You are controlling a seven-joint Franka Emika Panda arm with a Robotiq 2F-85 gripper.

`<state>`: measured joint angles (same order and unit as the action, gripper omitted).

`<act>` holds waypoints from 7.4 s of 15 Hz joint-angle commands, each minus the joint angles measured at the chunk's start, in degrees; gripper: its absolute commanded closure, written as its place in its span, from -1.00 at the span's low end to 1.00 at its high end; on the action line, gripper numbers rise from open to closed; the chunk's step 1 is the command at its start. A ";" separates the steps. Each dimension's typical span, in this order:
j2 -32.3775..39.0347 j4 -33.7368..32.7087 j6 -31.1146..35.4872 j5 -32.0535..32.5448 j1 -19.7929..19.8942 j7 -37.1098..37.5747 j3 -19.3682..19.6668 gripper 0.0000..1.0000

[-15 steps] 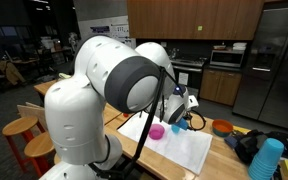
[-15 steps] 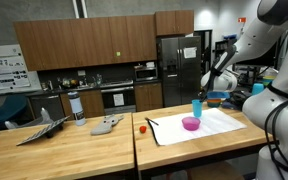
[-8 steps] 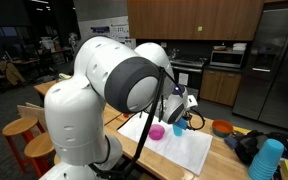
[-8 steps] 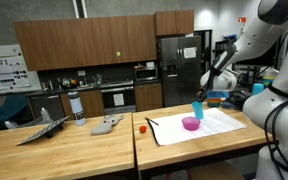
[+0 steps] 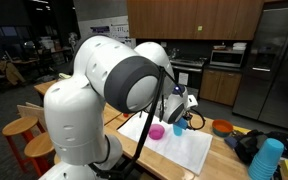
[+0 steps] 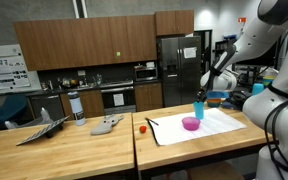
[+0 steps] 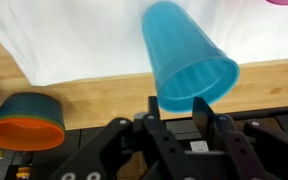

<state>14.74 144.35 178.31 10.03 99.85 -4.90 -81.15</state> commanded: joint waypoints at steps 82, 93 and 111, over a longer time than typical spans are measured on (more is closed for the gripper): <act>6.78 -35.15 -40.60 -6.30 -98.17 -19.94 66.99 -1.00; 8.39 -34.52 -41.08 -5.95 -102.89 -5.95 72.21 -1.00; 10.70 -35.65 -36.41 -6.44 -108.85 6.81 74.14 -1.00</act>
<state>24.68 110.56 141.93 2.33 -7.07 0.89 -8.02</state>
